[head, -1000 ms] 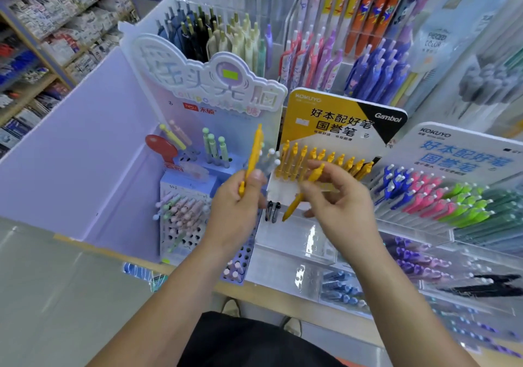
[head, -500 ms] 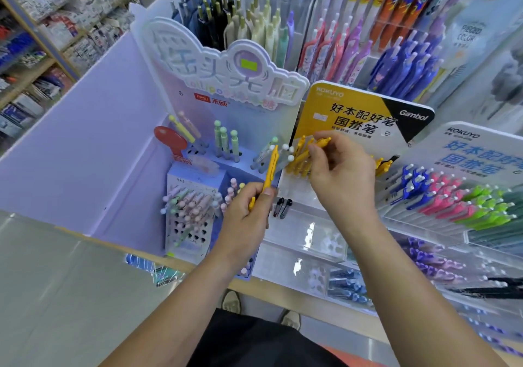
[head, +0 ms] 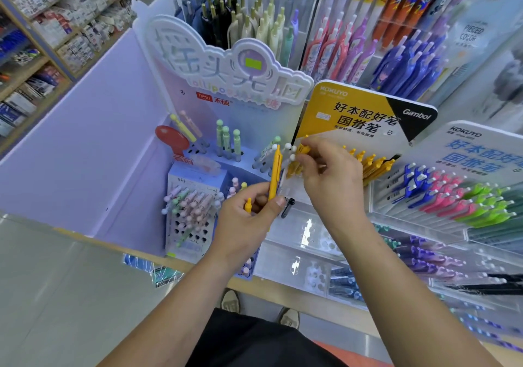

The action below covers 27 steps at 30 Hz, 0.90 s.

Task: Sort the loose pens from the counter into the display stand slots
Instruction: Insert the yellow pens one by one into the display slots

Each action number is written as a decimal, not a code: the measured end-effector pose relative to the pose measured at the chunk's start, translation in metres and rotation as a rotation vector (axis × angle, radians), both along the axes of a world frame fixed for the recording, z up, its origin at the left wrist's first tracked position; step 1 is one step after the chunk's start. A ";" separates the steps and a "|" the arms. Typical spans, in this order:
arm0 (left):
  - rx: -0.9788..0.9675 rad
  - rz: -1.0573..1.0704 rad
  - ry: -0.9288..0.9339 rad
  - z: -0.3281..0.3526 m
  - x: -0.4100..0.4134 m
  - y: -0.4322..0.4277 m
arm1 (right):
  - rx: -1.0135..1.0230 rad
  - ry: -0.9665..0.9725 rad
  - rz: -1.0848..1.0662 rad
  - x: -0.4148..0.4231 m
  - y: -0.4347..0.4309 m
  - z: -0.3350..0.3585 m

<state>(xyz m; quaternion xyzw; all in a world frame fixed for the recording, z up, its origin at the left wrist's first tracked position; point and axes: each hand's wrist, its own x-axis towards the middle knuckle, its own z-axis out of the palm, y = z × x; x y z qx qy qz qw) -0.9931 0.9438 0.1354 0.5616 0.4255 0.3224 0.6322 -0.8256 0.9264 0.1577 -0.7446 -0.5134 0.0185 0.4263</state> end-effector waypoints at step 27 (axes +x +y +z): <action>-0.020 0.036 0.000 0.004 0.006 -0.002 | -0.147 0.015 0.030 0.015 0.013 0.019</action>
